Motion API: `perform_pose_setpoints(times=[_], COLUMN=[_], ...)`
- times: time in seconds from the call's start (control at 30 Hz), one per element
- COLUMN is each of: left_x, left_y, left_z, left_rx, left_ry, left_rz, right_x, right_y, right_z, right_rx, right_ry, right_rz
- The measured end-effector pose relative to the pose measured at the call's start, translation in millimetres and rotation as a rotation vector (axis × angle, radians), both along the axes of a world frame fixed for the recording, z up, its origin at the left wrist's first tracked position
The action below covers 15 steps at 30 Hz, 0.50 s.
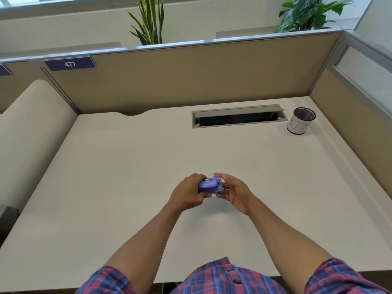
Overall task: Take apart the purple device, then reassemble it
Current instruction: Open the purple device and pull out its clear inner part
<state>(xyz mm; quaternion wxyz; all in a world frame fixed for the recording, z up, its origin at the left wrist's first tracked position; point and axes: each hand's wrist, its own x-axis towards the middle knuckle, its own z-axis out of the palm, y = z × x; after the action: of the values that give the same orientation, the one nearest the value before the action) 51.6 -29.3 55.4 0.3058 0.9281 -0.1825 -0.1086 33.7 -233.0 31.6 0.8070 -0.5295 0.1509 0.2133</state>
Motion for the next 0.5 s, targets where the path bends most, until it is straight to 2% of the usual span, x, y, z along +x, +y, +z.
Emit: perform_pose_setpoints(times=[0.17, 0.27, 0.37, 0.5], left_x=[0.4, 1.8, 0.6, 2.4], left_y=[-3.8, -0.9, 4.3, 11.1], left_z=[-1.7, -5.5, -4.0, -3.3], left_rx=[-0.034, -0.186, -0.416, -0.741], left_ry=[0.004, 0.065, 0.245, 0.606], left_rz=[-0.012, 0.073, 0.203, 0.377], right_x=[-0.6, -3.2, -3.1, -2.6], right_y=[7.1, 10.4, 12.8, 11.4], right_z=[0.8, -2.6, -5.1, -6.2], right_rx=[-0.096, -0.097, -0.136, -0.139], right_ry=[-0.137, -0.157, -0.127, -0.054], right_rz=[0.105, 0.063, 0.006, -0.054])
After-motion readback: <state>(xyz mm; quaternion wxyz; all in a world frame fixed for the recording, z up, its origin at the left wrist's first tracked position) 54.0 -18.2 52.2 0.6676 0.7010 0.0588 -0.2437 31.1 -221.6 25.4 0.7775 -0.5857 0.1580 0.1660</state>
